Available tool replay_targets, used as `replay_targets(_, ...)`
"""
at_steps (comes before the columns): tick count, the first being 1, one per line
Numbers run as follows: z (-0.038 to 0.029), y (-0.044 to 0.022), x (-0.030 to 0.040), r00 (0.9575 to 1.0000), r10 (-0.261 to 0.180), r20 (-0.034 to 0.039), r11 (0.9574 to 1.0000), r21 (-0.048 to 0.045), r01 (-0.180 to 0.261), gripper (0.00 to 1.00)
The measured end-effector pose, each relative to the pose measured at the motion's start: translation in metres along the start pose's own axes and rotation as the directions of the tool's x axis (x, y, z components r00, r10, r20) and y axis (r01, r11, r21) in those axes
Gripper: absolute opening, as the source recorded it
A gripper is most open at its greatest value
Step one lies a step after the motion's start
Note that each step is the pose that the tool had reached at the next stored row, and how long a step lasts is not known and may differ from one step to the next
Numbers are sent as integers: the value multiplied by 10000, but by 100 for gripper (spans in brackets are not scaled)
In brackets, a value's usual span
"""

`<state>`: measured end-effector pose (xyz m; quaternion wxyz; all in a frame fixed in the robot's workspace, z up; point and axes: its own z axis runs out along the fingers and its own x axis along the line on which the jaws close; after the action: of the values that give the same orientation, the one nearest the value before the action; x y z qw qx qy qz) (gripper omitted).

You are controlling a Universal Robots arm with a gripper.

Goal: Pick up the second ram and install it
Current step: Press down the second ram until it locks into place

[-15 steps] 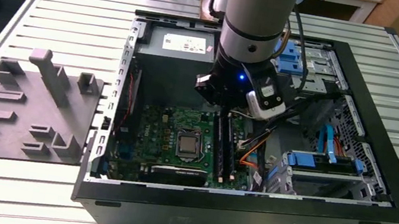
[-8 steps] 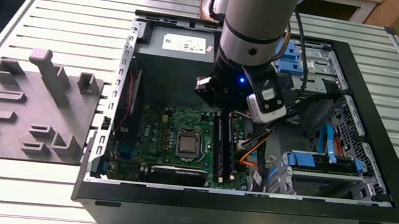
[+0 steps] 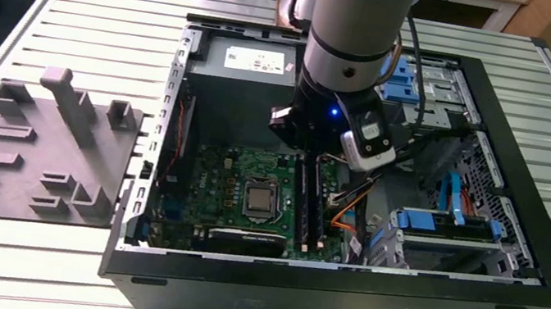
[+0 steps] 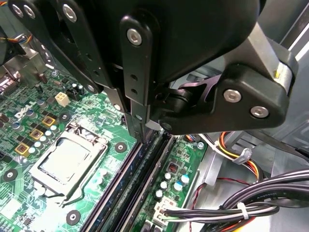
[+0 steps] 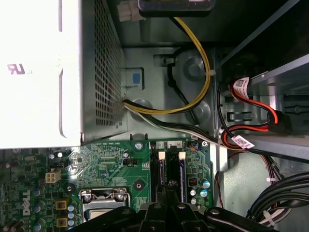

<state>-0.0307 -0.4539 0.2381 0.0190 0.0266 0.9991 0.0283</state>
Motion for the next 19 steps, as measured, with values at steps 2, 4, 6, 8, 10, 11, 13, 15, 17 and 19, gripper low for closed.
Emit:
replay_targets(2, 0, -4, 0, 10000, 0, 0, 10000, 0, 0, 11)
replay_targets(4, -1, -19, -1, 10000, -1, 2, 10000, 33, 1, 11)
replay_targets(6, -1, -19, -1, 10000, -1, 2, 10000, 36, 1, 11)
replay_targets(8, -1, -20, -1, 10000, -1, 2, 10000, 39, 1, 11)
replay_targets(10, -3, -55, -3, 10000, -2, 2, 10000, 45, 2, 11)
replay_targets(11, -5, -85, -5, 10000, -1, 3, 10000, 46, 1, 11)
replay_targets(13, -5, -88, -5, 10000, -1, 3, 10000, 46, 1, 11)
replay_targets(15, -5, -93, -5, 10000, -2, 3, 10000, 46, 2, 11)
replay_targets(17, -6, -98, -5, 10000, -2, 3, 10000, 46, 2, 11)
replay_targets(19, -6, -104, -6, 10000, -2, 3, 10000, 46, 2, 11)
